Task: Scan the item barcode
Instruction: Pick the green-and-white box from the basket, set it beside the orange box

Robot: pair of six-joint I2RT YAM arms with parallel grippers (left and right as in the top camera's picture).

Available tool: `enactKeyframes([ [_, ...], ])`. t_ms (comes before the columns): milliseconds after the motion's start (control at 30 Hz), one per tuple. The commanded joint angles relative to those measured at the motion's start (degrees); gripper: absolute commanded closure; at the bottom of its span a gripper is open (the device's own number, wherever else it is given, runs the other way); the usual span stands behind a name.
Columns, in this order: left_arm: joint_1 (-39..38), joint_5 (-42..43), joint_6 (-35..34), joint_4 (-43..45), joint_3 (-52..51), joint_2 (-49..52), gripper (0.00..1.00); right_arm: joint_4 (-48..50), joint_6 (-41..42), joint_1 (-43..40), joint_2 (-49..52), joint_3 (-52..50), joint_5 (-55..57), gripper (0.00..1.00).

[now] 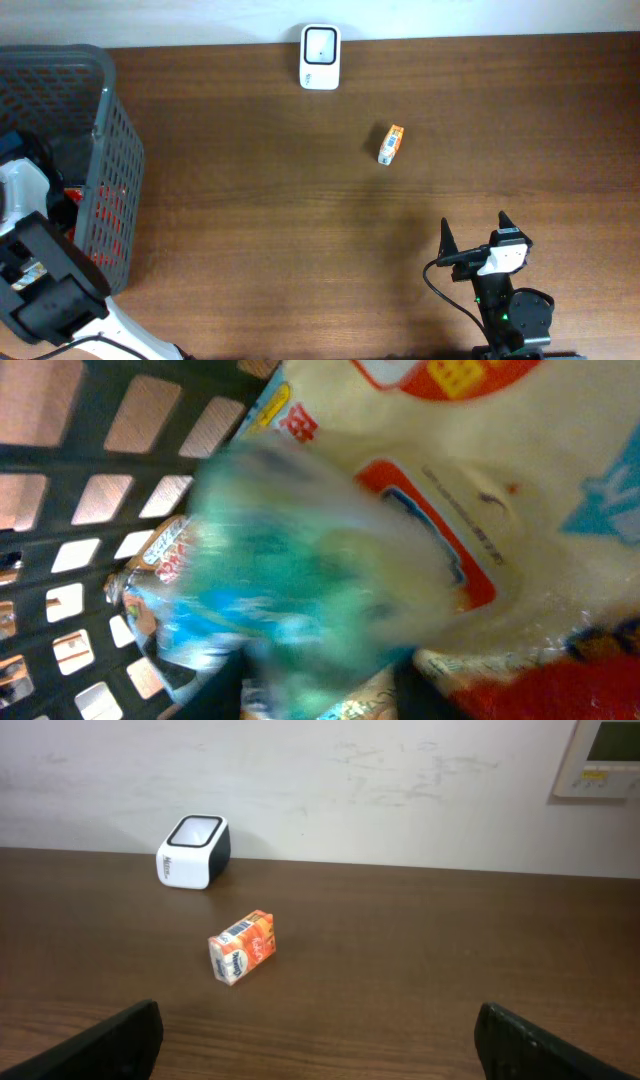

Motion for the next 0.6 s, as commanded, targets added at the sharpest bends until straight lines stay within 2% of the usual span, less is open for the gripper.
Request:
enactKeyframes([
  [0, 0.9, -1.86, 0.48, 0.92, 0.74, 1.36, 1.0, -0.04, -0.42, 0.31, -0.33, -0.42, -0.31, 0.01],
  [67, 0.61, 0.92, 0.48, -1.2, 4.11, 1.01, 1.0, -0.07, -0.39, 0.31, -0.33, -0.42, -0.31, 0.01],
  [167, -1.27, 14.95, 0.46, -5.57, 16.33, -3.67, 1.0, -0.07, -0.39, 0.31, -0.33, -0.42, -0.31, 0.02],
  [233, -2.8, 32.13, 0.42, -5.22, 24.85, -8.9, 1.0, -0.07, -0.39, 0.31, -0.33, -0.42, -0.31, 0.02],
  [300, -4.35, 58.97, 0.44, -4.68, 32.09, -14.88, 1.0, -0.07, -0.39, 0.31, -0.33, -0.42, -0.31, 0.02],
  [400, -9.88, 77.72, -1.38, -2.34, 33.81, -24.28, 1.0, -0.07, -0.39, 0.31, -0.33, -0.42, -0.31, 0.01],
  [467, -17.79, 78.82, -1.42, -3.13, 33.68, -24.98, 1.0, -0.07, -0.39, 0.31, -0.33, -0.42, -0.31, 0.02],
  [567, -34.82, 69.7, -1.44, -2.69, 31.32, -19.98, 1.0, -0.04, -0.42, 0.31, -0.33, -0.42, -0.31, 0.02],
])
